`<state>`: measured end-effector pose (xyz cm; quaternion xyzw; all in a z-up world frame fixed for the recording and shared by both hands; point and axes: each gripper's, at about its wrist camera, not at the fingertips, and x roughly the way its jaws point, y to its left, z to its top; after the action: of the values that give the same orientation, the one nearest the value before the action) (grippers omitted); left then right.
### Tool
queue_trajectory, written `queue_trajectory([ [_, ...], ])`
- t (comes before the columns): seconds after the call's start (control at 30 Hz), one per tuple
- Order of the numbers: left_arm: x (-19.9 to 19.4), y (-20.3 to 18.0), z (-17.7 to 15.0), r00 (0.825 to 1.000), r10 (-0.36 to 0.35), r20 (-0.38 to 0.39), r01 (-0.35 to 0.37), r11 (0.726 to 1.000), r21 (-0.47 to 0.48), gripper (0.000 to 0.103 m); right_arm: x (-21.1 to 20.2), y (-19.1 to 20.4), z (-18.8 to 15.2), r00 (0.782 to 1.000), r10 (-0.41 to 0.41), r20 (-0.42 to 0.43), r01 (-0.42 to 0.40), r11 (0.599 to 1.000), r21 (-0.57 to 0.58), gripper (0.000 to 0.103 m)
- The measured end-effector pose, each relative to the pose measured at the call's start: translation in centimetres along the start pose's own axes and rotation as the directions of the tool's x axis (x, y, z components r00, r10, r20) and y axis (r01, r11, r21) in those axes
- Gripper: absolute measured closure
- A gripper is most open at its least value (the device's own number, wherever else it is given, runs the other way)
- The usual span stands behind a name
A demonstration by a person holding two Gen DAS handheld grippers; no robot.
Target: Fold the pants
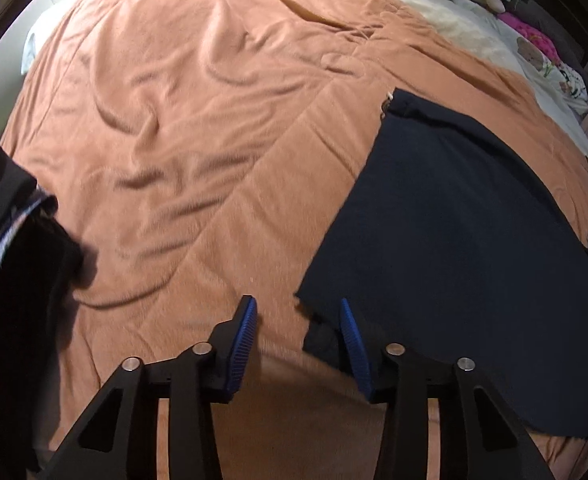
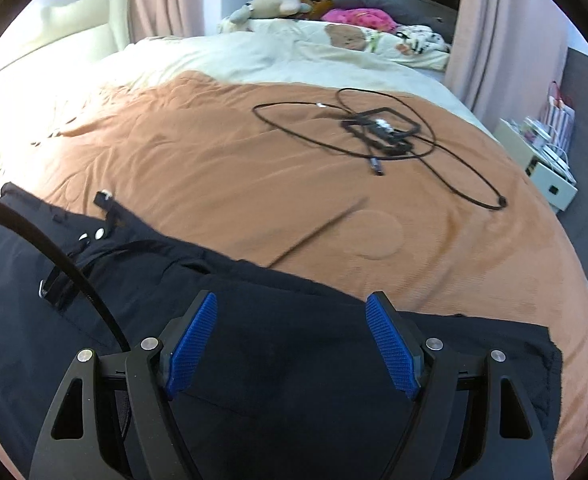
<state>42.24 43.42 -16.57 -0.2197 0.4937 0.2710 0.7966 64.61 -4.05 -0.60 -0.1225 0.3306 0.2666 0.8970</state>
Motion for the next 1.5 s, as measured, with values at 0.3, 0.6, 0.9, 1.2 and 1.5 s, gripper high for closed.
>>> queue_trajectory([
  [0.3,1.6,-1.6,-1.6,0.999,-0.014,-0.034,0.017,0.996,0.091,0.093,0.6,0.3,-0.1,1.000,0.002,-0.012,-0.002,1.000,0.017,0.027],
  [0.6,-0.6,1.1,0.1,0.996,0.075,0.044,-0.076,0.997,0.017,0.075,0.9,0.8,-0.6,1.000,-0.004,-0.027,0.004,1.000,0.024,0.027],
  [0.9,-3.2,1.4,-0.1,0.993,0.037,0.114,-0.030,0.998,-0.057,0.071,0.8,1.0,-0.5,1.000,0.000,-0.026,0.001,1.000,0.023,0.026],
  [1.2,-1.2,0.3,-0.3,0.991,-0.112,0.067,0.120,0.985,-0.124,0.069,1.6,1.6,-0.5,0.999,0.008,-0.036,-0.008,1.000,0.000,0.026],
  [1.5,1.1,0.7,-0.9,0.993,-0.109,0.036,0.114,0.973,-0.202,0.100,3.1,3.0,0.7,0.997,0.057,-0.060,-0.063,0.993,-0.101,0.026],
])
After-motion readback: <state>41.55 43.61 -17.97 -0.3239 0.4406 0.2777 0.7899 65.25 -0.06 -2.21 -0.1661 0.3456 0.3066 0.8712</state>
